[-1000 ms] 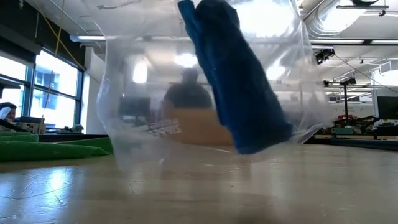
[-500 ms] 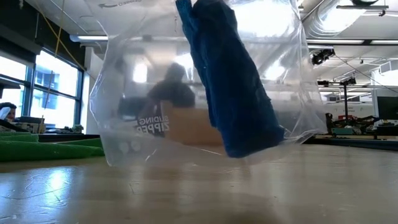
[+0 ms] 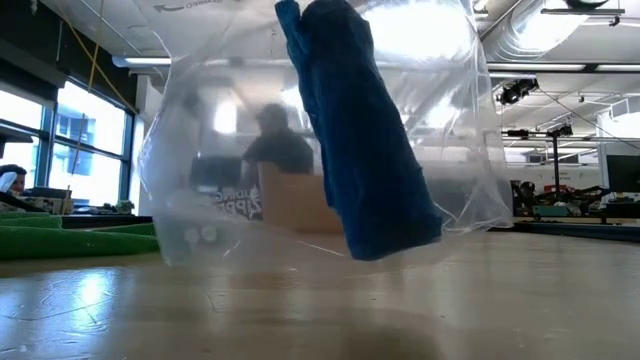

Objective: Roll bandage
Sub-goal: Close the transparent zip bag with the rolled blue bandage

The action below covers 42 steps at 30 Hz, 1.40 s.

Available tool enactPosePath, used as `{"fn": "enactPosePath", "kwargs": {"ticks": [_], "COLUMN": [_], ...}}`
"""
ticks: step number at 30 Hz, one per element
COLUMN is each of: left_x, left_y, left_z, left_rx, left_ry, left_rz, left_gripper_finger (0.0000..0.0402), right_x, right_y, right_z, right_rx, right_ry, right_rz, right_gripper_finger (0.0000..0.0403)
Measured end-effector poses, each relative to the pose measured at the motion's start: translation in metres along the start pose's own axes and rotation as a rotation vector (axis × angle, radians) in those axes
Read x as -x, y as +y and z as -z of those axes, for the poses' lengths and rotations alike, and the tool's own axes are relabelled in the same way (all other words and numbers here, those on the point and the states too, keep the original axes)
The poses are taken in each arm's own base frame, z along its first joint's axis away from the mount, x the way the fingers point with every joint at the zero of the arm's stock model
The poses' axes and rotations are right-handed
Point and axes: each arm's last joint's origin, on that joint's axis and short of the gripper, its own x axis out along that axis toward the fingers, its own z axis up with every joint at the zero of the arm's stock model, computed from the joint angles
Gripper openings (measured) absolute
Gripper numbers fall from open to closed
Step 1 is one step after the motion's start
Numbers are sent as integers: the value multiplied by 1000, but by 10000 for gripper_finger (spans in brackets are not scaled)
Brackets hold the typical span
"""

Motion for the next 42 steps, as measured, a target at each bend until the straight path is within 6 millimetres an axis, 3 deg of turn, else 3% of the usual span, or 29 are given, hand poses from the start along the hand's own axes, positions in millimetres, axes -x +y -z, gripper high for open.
{"fn": "enactPosePath", "kwargs": {"ticks": [10, 15, 20, 24, 29, 34, 42], "left_x": [0, 0, 0, 0, 0, 0, 0], "left_y": [0, 0, 0, 0, 0, 0, 0], "left_z": [0, 0, 0, 0, 0, 0, 0], "left_rx": [10, 11, 10, 9, 11, 11, 10], "left_ry": [-2, -1, 1, 2, -1, -1, 1], "left_rz": [-3, -3, -3, -2, -2, -2, -4], "left_gripper_finger": [0, 0, 0, 0, 0, 0, 5], "right_x": [-10, -1, 18, 28, 23, 14, 9], "right_y": [-1, -2, -1, -2, -2, 6, 1], "right_z": [-9, -15, -19, -11, 4, 2, 1], "right_rx": [57, 53, 61, 54, 39, 84, 95], "right_ry": [-104, -119, -121, -34, 83, 20, 19], "right_rz": [15, 11, 17, 39, 7, -6, 14], "right_gripper_finger": [35, 38, 71, 107, 124, 100, 7]}}
